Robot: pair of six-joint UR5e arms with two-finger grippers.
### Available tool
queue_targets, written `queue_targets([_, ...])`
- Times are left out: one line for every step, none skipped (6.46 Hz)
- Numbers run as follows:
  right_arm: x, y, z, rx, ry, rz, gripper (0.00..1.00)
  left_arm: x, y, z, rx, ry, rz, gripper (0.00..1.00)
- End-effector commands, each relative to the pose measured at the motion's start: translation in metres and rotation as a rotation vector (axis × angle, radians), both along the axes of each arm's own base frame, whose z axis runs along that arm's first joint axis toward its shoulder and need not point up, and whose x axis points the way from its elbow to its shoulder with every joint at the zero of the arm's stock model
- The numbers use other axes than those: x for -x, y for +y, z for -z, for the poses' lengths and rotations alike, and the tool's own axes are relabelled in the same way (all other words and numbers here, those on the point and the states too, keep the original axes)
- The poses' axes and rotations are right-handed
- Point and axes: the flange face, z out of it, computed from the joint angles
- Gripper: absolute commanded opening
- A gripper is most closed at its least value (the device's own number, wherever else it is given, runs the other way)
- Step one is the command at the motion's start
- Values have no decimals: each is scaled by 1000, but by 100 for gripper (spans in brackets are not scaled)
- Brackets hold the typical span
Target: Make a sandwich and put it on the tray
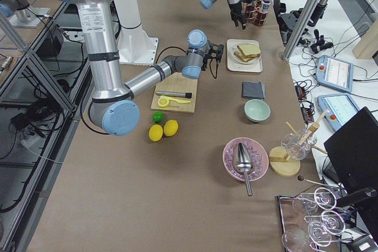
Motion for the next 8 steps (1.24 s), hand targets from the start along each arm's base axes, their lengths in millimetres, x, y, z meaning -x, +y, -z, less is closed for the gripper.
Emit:
queue_targets([-37, -30, -27, -18, 169, 28, 99, 83, 41, -11, -54, -92, -74, 97])
queue_targets([-58, -41, -43, -41, 249, 44, 99, 117, 62, -16, -58, -124, -74, 97])
queue_targets([-86, -50, -67, -58, 337, 71, 99, 150, 76, -27, -85, -186, -96, 97])
queue_targets([-125, -56, -105, -91, 454, 122, 99, 199, 70, -47, -122, -286, -125, 97])
queue_targets([-167, -60, -137, -143, 569, 195, 99, 262, 58, -79, -149, -370, -165, 97])
queue_targets([-205, -61, -162, -155, 669, 247, 99, 329, 53, -116, -173, -414, -207, 97])
queue_targets([-262, -56, -198, -165, 690, 269, 99, 384, 56, -159, -196, -425, -259, 97])
queue_targets([-308, -52, -232, -164, 650, 288, 99, 422, 63, -202, -222, -388, -325, 97])
